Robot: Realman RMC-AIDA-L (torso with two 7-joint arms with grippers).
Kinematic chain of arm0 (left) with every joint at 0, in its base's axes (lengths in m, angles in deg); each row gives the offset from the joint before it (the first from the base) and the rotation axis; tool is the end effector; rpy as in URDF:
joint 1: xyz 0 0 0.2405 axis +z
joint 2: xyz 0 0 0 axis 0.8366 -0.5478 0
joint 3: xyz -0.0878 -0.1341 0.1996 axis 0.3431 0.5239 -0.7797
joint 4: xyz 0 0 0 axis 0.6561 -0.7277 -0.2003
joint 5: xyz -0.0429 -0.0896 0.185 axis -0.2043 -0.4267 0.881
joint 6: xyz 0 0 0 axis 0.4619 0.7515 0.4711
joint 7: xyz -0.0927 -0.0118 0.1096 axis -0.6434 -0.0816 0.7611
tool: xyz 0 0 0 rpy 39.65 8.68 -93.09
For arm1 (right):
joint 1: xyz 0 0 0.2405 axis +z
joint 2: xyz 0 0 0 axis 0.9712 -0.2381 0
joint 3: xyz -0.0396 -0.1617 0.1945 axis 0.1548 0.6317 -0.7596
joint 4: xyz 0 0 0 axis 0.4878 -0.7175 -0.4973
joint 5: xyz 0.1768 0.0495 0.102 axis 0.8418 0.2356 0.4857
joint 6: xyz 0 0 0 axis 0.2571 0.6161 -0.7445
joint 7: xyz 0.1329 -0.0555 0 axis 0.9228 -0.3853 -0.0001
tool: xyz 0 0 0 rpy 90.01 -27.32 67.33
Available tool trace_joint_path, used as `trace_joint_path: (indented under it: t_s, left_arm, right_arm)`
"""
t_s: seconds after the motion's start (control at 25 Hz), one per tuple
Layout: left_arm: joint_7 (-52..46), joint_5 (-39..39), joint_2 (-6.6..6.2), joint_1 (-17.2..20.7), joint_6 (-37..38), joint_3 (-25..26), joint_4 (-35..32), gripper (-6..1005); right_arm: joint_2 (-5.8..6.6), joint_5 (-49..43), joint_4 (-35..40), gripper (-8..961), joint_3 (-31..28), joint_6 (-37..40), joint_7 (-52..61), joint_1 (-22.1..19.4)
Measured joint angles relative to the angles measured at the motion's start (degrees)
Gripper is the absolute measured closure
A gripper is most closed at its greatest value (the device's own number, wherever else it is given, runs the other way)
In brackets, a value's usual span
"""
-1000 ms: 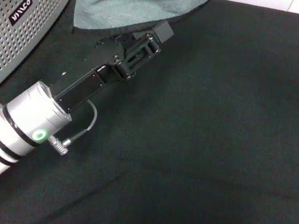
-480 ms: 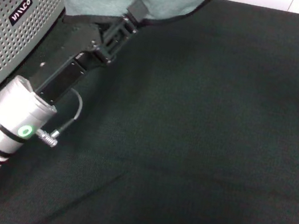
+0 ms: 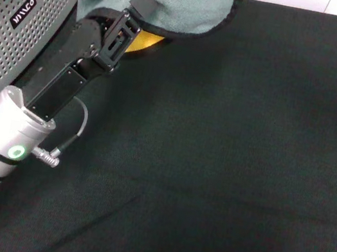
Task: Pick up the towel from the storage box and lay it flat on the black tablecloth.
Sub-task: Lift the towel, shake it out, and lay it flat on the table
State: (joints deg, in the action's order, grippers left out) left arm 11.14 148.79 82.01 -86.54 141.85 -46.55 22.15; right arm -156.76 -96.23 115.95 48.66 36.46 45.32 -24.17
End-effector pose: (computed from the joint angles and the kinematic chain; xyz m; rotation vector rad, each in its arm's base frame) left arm -0.2277 0.2641 -0.0324 -1.8662 -0.6711 -1.7836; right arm 0.0096 0.3897 0.0216 -1.9688 -0.4305 1.7328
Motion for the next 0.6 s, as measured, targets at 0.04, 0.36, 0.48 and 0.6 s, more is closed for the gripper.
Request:
trace_joint_path:
  t_s: [0.04,0.36,0.48,0.6]
  left_arm:
    - [-0.33,0.02,-0.04,0.14,0.48,0.00,-0.04,705]
    - [-7.79,0.11,-0.27,3.19,3.81,0.04,-4.52,767]
    - [-11.07,-0.13,-0.34,4.67,6.18,0.21,-6.51,836]
    - [-14.25,-0.90,-0.39,5.57,7.71,0.45,-7.86,904]
  right_arm:
    - [0.00,0.00,-0.02,938,0.00,0.00,-0.01,-0.08]
    - [0.00,-0.11,-0.79,938,0.00,-0.02,-0.09,-1.64]
    - [0.00,-0.36,-0.79,937,0.00,-0.02,-0.12,-2.81]
    - [0.00,-1.08,-0.82,937,0.06,0.04,-0.10,-4.62]
